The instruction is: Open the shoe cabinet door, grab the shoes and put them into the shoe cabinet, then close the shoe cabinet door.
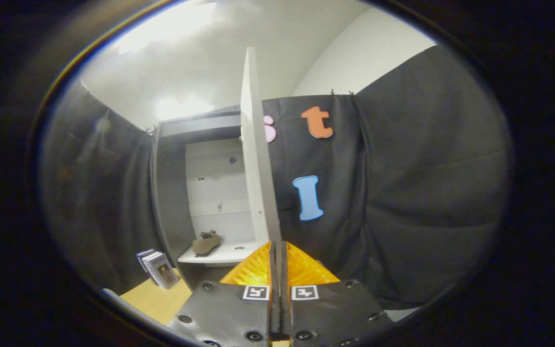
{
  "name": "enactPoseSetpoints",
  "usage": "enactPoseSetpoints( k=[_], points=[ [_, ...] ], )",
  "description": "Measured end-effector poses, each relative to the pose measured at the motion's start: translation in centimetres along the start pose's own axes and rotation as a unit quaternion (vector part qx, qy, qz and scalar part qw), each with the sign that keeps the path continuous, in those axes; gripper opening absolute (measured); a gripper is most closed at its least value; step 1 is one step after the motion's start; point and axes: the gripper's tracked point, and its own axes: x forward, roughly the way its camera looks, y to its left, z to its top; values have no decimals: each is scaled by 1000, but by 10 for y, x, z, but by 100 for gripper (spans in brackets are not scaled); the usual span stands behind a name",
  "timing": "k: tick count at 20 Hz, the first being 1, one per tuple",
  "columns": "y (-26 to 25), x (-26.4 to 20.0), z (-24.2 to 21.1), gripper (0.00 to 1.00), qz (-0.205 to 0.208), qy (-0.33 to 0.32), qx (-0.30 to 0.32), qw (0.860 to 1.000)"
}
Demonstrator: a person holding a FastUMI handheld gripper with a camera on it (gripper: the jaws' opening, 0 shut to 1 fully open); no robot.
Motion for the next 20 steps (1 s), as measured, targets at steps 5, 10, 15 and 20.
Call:
enactPoseSetpoints(
  k=[5, 10, 15, 20],
  points=[
    [50, 5, -24, 2, 48, 24, 3, 999],
    [97, 9, -43, 2, 95, 42, 2, 995],
    [135, 15, -63, 3, 118, 59, 9, 991],
    [176, 31, -86, 2, 131, 79, 9, 988]
  ],
)
